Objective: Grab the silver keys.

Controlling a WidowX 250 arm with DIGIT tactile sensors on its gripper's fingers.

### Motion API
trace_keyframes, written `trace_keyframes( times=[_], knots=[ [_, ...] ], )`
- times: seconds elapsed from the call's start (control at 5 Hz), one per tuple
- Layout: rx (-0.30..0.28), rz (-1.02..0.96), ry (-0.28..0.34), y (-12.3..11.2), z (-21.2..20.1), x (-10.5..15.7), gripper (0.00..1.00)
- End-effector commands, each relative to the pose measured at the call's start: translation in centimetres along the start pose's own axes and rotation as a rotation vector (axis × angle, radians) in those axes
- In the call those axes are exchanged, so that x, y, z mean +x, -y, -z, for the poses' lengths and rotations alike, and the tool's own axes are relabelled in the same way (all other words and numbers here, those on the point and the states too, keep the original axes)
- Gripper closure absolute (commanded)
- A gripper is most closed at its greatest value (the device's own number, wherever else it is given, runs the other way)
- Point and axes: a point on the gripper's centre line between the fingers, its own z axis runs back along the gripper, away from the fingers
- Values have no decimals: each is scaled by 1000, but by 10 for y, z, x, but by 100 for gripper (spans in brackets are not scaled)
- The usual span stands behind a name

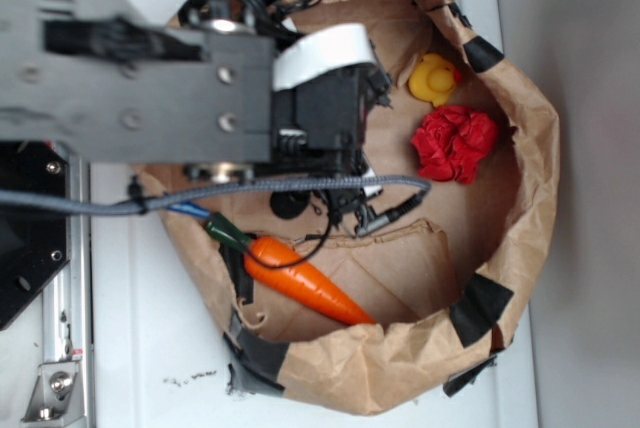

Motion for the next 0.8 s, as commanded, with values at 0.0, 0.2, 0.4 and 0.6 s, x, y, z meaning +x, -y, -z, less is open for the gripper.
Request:
trace_keyframes(
  times=[0.0,0.2,0.4,0.6],
  knots=[
    [61,-133,-3,-23,23,18,0],
    [64,-138,4,-29,25,15,0],
    [65,-139,2,-36,26,11,0],
    [64,-146,-2,-42,29,7,0]
  ],
)
